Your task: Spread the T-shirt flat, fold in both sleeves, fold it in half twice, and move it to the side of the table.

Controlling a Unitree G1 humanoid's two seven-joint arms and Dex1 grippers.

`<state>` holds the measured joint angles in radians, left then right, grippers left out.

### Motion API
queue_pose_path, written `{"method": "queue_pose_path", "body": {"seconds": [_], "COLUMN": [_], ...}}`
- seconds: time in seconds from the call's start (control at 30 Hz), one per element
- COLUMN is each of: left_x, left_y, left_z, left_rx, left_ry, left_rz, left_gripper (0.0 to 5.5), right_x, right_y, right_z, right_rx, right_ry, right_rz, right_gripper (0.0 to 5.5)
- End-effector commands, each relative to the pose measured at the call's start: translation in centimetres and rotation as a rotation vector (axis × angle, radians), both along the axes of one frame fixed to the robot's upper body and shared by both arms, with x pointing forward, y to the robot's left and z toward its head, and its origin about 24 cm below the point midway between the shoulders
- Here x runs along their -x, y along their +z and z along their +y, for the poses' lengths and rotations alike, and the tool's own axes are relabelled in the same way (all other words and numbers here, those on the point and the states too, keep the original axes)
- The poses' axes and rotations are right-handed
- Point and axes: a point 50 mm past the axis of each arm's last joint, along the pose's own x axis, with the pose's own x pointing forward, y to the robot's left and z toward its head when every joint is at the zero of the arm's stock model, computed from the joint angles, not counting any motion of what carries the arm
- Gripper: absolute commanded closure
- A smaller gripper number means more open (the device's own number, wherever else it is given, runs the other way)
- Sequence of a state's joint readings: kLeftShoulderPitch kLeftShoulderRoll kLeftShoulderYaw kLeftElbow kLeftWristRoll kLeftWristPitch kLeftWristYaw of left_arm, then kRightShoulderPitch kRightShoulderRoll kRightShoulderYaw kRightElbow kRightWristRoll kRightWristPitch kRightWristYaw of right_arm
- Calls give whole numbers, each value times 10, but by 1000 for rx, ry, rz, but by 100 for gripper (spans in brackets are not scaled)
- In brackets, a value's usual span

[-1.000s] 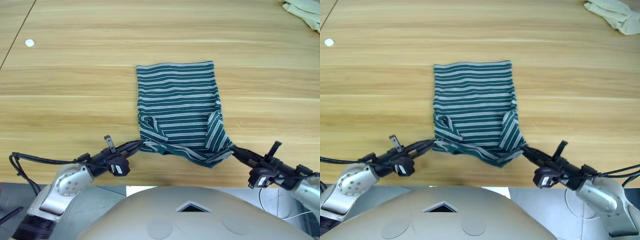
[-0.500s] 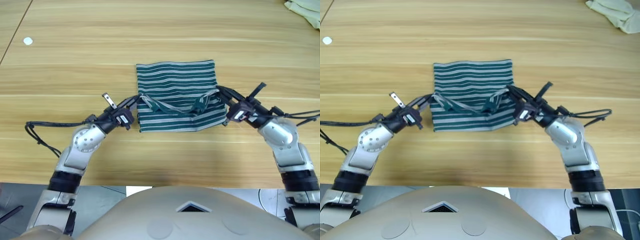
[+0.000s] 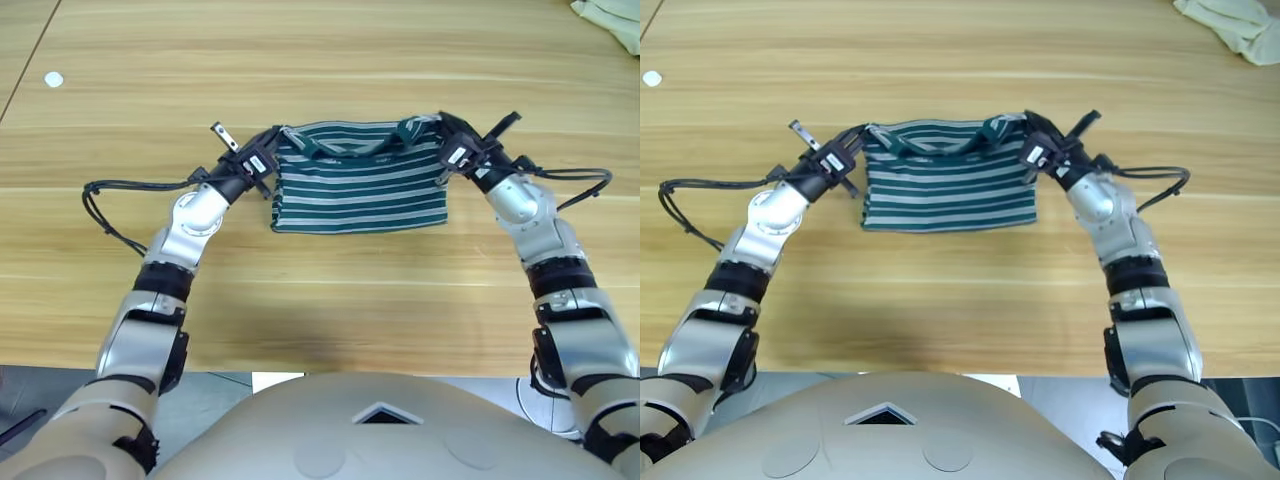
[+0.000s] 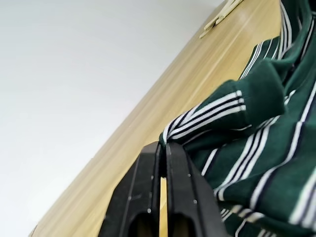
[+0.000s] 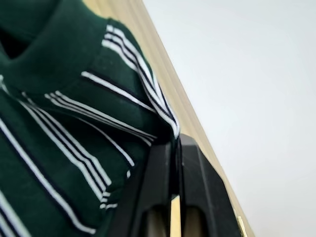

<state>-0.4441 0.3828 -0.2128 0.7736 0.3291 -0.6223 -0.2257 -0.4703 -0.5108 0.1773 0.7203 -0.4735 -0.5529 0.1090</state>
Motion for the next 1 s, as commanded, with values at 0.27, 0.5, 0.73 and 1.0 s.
{"method": "queue_pose_path", "body": {"seconds": [0.27, 0.5, 0.73, 1.0], "left_x": [-23, -37, -32, -5], "left_y": [-21, -11, -19, -30], "left_z": [-8, 1, 42, 49], "left_rx": [-37, 4, 39, 179], "left_ry": [122, 275, 559, 481], "left_rz": [118, 95, 93, 66], "left_gripper": [487, 377, 304, 304], "right_x": [-26, -32, 21, 31], "right_y": [-17, -21, -32, -57], "right_z": [25, 28, 126, 129], "right_rx": [47, 90, 125, 402], "right_ry": [-30, -112, 403, 532], "right_rz": [59, 25, -93, 74], "right_gripper": [470, 349, 331, 331]}}
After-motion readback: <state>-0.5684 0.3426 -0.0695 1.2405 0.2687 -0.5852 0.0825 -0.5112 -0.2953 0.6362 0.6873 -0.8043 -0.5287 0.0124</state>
